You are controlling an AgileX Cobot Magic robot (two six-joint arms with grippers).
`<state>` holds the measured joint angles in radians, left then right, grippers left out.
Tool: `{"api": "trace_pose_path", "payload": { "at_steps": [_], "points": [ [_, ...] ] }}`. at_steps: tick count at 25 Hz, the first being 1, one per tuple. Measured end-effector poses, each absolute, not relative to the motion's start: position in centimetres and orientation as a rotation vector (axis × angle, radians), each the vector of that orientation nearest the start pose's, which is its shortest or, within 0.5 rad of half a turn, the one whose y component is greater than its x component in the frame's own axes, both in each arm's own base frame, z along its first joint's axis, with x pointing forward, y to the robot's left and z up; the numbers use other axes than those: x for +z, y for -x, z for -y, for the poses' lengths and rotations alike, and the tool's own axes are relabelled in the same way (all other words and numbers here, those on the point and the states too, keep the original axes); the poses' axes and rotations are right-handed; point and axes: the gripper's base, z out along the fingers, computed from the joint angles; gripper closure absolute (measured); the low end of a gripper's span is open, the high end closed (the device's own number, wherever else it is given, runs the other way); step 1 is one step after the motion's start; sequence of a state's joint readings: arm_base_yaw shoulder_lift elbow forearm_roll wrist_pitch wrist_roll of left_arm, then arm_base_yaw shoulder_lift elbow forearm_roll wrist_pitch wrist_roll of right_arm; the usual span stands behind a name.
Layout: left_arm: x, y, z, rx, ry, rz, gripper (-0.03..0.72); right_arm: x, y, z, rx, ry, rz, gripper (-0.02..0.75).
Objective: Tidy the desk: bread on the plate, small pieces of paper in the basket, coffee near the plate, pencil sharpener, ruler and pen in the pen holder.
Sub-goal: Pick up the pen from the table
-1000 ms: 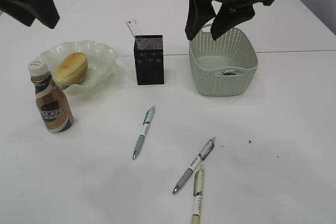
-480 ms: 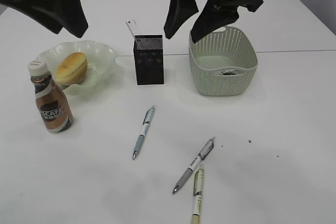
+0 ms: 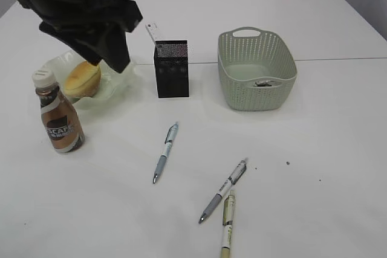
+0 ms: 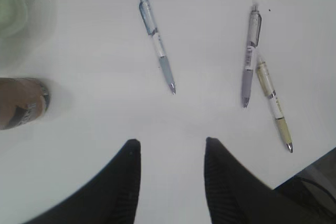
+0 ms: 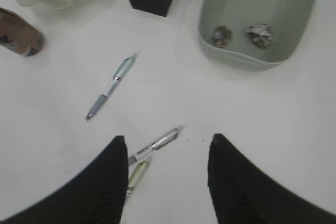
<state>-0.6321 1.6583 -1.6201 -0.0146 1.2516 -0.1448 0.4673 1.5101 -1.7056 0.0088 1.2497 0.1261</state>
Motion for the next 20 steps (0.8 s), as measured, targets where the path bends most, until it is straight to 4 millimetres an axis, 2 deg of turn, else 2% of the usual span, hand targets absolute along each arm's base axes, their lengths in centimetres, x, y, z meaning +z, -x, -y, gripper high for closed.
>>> {"api": "trace_pose_path", "payload": {
  "at_steps": [5, 11, 15, 20],
  "points": [
    [32.9, -27.9, 22.5, -0.199, -0.754, -2.757, 0.384, 43.3, -25.0, -11.1, 0.088, 0.402, -2.469, 0.375],
    [31.3, -28.2, 23.6, -0.174, -0.797, -2.78, 0.384, 41.8, -21.6, -8.4, -0.051, 0.38, -2.483, 0.375],
    [30.3, -28.8, 23.7, -0.118, -0.809, -2.792, 0.384, 40.8, -18.1, -6.6, -0.065, 0.363, -2.479, 0.375],
    [28.4, -30.1, 24.3, -0.078, -0.812, -2.793, 0.384, 41.4, -12.7, -3.9, -0.006, 0.292, -2.381, 0.375]
  ]
}}
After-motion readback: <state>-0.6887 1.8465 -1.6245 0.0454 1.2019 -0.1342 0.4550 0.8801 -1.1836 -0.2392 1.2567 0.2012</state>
